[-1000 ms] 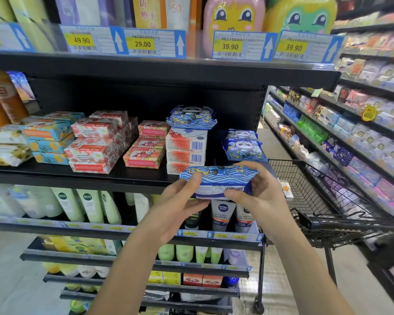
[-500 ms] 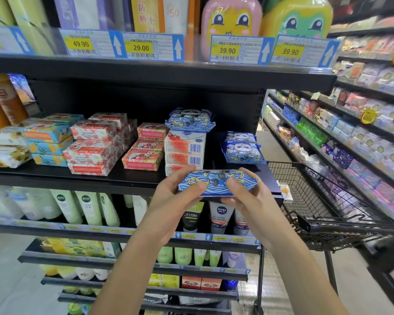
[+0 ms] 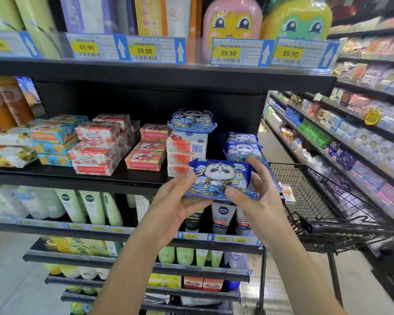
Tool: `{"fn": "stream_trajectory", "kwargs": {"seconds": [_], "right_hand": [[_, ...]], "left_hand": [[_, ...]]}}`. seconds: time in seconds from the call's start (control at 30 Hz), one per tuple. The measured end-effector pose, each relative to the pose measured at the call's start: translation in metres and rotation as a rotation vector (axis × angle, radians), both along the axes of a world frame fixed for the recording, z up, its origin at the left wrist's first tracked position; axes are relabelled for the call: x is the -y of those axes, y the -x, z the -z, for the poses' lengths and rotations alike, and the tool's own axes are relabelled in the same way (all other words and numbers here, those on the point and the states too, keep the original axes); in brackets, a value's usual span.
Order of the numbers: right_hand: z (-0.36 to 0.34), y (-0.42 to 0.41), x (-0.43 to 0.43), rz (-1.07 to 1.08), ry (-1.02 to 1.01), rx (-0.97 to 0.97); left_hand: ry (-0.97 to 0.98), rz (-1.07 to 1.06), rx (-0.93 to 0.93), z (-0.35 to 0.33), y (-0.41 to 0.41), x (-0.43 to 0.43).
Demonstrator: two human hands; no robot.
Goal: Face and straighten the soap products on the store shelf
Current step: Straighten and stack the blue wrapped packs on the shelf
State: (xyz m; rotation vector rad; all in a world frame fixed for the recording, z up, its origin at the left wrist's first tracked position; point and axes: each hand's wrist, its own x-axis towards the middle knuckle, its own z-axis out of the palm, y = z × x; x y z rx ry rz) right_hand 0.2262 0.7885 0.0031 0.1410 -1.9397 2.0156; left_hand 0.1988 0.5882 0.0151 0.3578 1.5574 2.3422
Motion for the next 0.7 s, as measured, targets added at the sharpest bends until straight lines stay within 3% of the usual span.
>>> {"fn": "stream_trajectory", "kwargs": {"seconds": [0.3,0.43,0.6,0.7], "right_hand": [[-0.002,-0.003,-0.004,-0.086,-0.185,-0.055],[-0.006,-0.002,-0.009,-0.028,-0.415,-0.071],[-0.004,0.009,-0.013,0.133,-0.918,-0.305],[-0.005,0.016,-0.012,0.173,-1.009,-0.350]], "left_hand": [[0.014,-0.040,-0.035,0.005,-0.003,-0.002],[0.016,-0.110,-0.039,0.007,-0.003,-0.001],[-0.036,-0.142,-0.040,0.009,-0.003,-0.003],[-0.037,-0.131,-0.055,0.010,-0.003,-0.003]]}}
